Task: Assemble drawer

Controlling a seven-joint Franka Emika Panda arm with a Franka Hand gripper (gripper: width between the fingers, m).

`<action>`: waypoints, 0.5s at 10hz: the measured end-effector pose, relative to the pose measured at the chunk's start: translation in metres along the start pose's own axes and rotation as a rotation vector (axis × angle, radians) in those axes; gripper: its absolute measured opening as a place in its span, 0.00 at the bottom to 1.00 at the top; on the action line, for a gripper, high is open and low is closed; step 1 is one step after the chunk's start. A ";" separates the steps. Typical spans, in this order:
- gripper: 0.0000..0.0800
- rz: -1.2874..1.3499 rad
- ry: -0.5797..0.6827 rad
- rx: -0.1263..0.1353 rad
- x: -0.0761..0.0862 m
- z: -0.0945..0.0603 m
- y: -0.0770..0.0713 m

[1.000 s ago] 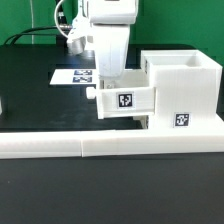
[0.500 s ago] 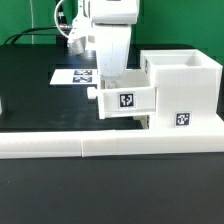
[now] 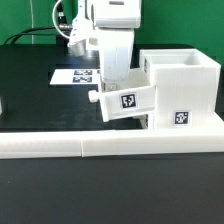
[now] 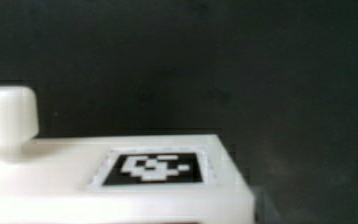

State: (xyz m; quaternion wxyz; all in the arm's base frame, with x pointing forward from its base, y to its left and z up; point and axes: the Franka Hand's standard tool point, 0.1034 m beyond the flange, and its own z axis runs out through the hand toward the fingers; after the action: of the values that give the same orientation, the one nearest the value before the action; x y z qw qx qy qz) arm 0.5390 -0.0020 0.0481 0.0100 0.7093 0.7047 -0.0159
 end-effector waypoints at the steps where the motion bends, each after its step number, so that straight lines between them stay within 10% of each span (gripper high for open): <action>1: 0.06 0.000 0.000 0.000 0.000 0.000 0.000; 5: 0.06 0.014 0.001 -0.017 0.005 -0.001 0.002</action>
Offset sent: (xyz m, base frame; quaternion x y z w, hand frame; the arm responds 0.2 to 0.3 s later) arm 0.0071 0.0077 0.0057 -0.0205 -0.0081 -0.0032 0.9998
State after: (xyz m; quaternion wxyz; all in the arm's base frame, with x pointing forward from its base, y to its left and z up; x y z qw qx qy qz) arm 0.5413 0.0030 0.0488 0.0160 0.7139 0.7000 -0.0094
